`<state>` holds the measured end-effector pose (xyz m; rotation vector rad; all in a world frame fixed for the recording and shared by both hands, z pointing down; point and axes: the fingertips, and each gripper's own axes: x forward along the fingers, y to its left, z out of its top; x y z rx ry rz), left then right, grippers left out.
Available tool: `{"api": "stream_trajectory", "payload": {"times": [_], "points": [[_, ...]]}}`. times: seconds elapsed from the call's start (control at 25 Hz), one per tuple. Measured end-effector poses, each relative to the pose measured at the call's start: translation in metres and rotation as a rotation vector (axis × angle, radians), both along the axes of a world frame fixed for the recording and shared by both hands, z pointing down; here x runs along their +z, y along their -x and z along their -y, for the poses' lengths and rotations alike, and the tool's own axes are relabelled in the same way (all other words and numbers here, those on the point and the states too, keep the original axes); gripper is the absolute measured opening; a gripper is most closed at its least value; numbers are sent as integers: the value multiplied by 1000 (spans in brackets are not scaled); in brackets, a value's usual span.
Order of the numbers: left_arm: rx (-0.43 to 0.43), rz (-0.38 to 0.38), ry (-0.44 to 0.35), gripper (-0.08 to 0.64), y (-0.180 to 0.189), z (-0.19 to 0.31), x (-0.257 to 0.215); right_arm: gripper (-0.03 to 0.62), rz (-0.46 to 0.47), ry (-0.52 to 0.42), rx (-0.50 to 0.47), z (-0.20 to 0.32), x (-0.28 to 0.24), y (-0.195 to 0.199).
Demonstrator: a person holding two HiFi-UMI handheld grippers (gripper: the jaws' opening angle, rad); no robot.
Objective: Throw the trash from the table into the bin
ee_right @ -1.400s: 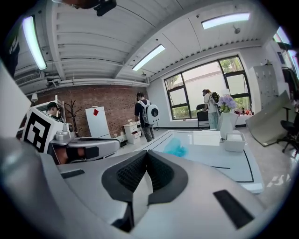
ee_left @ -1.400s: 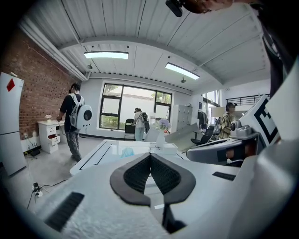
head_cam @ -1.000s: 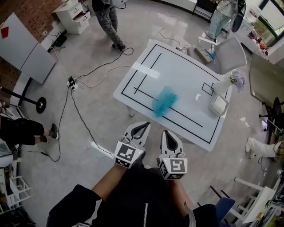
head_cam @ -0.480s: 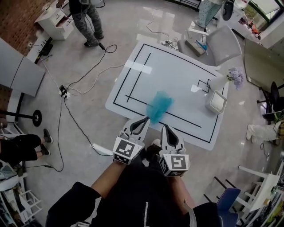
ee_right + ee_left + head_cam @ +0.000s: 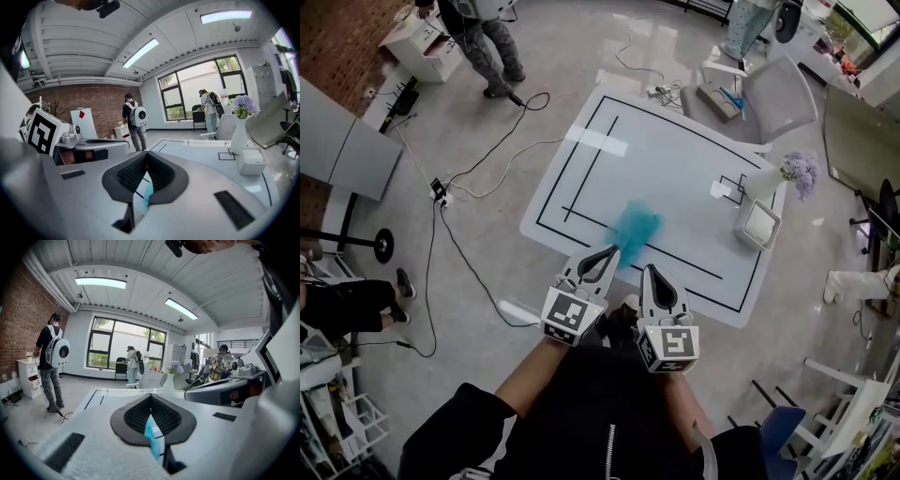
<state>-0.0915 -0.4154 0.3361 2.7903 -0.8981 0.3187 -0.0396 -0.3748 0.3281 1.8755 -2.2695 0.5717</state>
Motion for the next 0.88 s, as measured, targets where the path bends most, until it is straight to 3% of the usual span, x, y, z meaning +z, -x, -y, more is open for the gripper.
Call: {"api": "stream_trajectory", "payload": {"times": [0.32,0.48,0.88], "points": [[-21,-6,17,8,-7,5,-2,9,-1,14,-18,5,4,-9],[21,24,26,10,-15,6,14,9,3,14,-4,6,4,-15],[20,53,124,289,-39,22,68,9,-11,52,55,1,20,-37]]}}
